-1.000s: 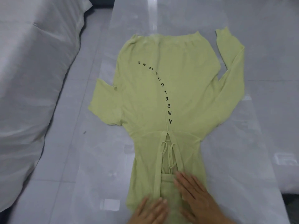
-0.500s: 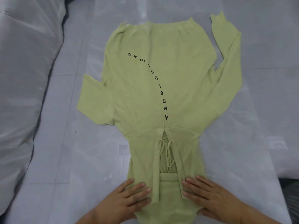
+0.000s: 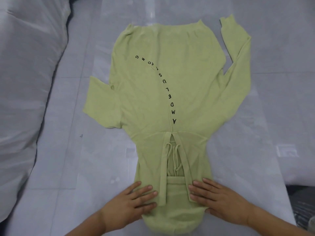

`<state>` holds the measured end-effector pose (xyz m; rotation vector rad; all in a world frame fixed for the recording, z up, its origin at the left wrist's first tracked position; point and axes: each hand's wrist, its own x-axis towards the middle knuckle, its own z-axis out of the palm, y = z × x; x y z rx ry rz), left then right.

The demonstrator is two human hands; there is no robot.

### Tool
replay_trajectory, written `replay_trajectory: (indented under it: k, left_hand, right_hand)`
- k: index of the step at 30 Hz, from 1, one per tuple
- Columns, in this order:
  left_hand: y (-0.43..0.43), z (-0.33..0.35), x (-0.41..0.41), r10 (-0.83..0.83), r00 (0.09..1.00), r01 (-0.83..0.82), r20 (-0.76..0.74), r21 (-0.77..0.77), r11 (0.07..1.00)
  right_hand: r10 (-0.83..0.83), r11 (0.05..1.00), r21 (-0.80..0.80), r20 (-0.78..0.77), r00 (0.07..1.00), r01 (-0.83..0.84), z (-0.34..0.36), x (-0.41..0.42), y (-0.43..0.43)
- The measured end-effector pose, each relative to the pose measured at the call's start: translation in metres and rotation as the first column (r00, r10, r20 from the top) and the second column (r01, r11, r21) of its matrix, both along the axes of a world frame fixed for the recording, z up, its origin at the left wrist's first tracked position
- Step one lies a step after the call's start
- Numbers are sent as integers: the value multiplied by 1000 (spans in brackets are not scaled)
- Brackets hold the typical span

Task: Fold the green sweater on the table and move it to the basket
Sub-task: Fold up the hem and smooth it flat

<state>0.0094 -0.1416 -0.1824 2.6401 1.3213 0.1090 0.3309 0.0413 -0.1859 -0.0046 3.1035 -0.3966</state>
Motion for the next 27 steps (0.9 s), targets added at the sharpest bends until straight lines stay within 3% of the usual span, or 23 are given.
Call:
replay_trajectory:
  k: [12,21,24,27]
  left_hand:
    - [-7,5,4,91,995,-92,-34,-55,994]
    - [-6,-3,-3,17,997,-15,-77,28,999]
    - [-5,-1,-4,10,994,-9,-107,9,1000]
    - [3,1,-5,14,999,-12,-43,30,999]
  right_hand:
    - [-96,995,10,-31,995,96,1,4,-13]
    - [-204,971,-146,-95,974,189,3,2,-19]
    - [-169,978,-141,-83,982,157,2,3,-16]
    - [-95,991,-96,-41,995,90,-1,6,-14]
